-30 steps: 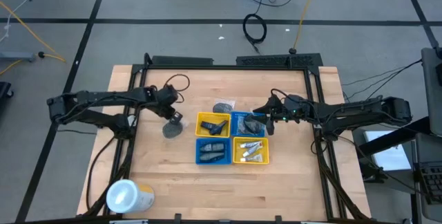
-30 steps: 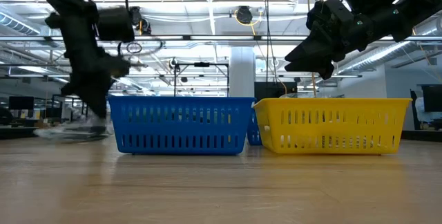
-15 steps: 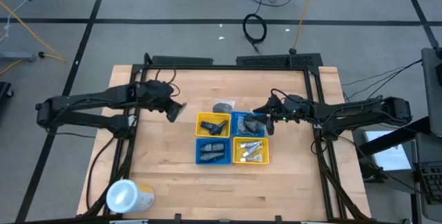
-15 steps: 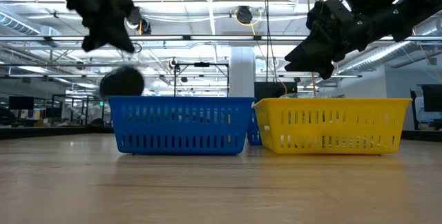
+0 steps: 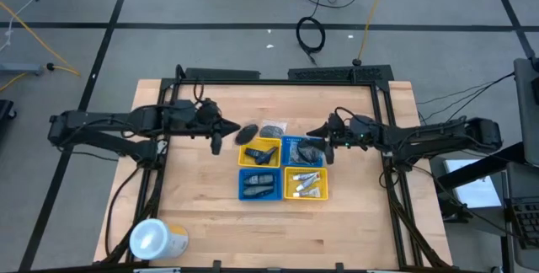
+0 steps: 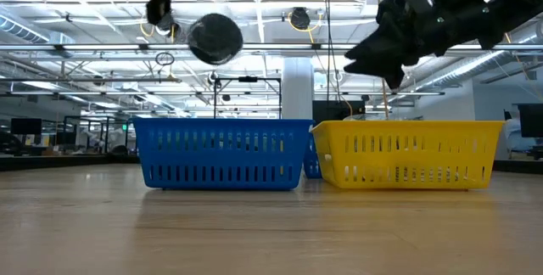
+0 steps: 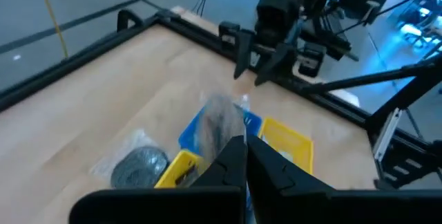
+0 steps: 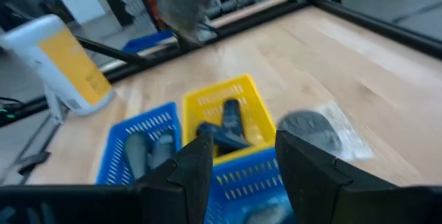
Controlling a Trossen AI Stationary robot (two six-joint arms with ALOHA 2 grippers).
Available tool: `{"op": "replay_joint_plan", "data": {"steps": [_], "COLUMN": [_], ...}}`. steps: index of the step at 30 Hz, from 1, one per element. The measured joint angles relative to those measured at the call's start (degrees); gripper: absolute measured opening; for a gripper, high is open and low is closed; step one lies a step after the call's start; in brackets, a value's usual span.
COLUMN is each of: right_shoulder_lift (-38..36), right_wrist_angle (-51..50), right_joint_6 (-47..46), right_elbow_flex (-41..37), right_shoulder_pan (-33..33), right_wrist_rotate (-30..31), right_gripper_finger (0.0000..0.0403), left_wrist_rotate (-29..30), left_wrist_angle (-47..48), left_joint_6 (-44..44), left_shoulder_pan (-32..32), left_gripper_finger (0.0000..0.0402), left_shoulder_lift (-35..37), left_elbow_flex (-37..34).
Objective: Pick & Place Travel size toiletries
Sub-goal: Put the black hairbrush into the right blue bin
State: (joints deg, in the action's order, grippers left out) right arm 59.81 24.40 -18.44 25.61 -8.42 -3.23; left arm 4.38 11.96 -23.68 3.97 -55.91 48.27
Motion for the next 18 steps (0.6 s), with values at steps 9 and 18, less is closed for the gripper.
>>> {"op": "replay_joint_plan", "data": {"steps": [9,18], "right_shoulder_lift": [0.0,0.0], "right_wrist_angle": [4.9,6.9], "right_joint_6": [1.2,1.6], "right_elbow_flex": [0.0,0.0], "right_shoulder_pan": [2.4,2.7], "right_wrist_rotate": [0.0,-0.1], "right_gripper_finger": [0.0153,0.0153], "left_wrist_rotate": [-0.6,-7.0], "left_wrist_angle": [-12.4,-25.2], "left_joint_6": [2.2,2.7], "left_shoulder_pan": [-0.2,-0.2], "left_gripper_finger": [0.0,0.0], "left_shoulder_lift": [-9.2,-15.4], "left_elbow_flex": [-0.1,-0.1]}}
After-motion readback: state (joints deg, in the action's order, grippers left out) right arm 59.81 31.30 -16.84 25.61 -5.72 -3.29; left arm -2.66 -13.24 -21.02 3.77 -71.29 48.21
